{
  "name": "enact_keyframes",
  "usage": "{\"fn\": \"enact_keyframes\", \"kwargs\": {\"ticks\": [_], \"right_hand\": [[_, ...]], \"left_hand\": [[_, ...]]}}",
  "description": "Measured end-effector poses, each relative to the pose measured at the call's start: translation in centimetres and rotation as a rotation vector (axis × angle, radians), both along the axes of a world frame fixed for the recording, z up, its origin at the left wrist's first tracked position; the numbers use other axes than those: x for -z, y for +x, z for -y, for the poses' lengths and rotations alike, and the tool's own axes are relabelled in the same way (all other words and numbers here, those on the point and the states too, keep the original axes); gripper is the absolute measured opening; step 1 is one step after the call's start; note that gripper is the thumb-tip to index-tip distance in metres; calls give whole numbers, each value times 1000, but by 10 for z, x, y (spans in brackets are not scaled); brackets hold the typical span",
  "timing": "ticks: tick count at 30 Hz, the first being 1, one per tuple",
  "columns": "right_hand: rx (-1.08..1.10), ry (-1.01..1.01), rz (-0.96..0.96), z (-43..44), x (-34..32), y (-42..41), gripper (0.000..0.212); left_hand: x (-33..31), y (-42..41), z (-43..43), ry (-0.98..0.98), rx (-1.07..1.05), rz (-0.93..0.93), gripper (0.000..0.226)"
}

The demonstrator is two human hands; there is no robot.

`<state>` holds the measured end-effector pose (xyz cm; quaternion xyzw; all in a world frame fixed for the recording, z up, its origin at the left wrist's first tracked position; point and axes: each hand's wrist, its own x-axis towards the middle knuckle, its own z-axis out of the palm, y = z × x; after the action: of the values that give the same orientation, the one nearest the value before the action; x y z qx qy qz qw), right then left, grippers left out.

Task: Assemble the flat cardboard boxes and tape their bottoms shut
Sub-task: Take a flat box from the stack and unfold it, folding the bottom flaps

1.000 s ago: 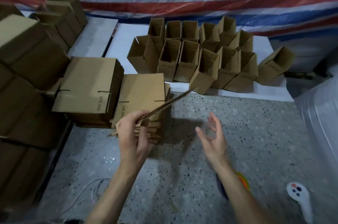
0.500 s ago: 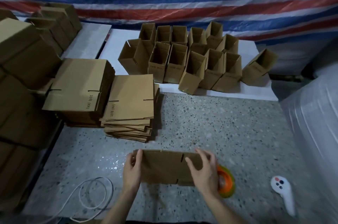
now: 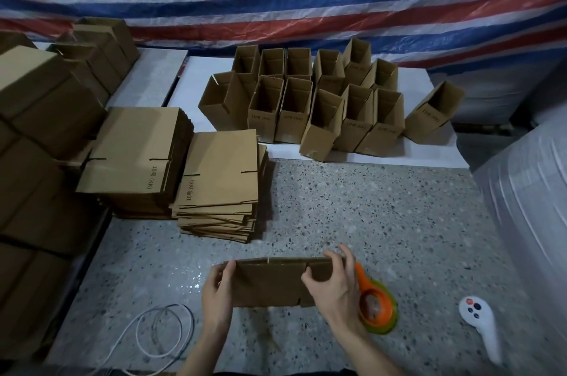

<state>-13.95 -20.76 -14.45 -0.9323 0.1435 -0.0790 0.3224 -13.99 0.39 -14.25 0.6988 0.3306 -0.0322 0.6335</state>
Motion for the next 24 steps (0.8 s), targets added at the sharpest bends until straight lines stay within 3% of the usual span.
{"fn": "enact_keyframes", "kwargs": {"ticks": [3,7,9,11,14,17,19,21,24], "right_hand": [[-51,104,6,0,-7,4,68],[-401,162,21,12,-11,4,91],[-559,192,-62,18,-11,0,100],[-667,227,-190,22,-9,-6,106],[-683,422,-296,23,-8,-12,108],[-457,780,-358,10,-13,-16,98],[-304,951,-336,4,-14,-16,66],[-242,955,-321,3,-12,-15,44],[-176,921,-299,7,-4,-12,43]], "left_hand": [[1,-1,0,-48,2,-18,20],[-2,-3,-2,-128,-36,-35,20],[-2,-7,-2,-139,-24,-68,19],[3,-12,1,-102,18,-117,37],[9,-21,9,-36,18,-164,49],[11,-27,16,-87,-43,-191,47],[10,-32,21,-123,-55,-201,45],[8,-38,24,-148,-30,-194,34],[5,-44,19,-246,-17,-202,26]]}}
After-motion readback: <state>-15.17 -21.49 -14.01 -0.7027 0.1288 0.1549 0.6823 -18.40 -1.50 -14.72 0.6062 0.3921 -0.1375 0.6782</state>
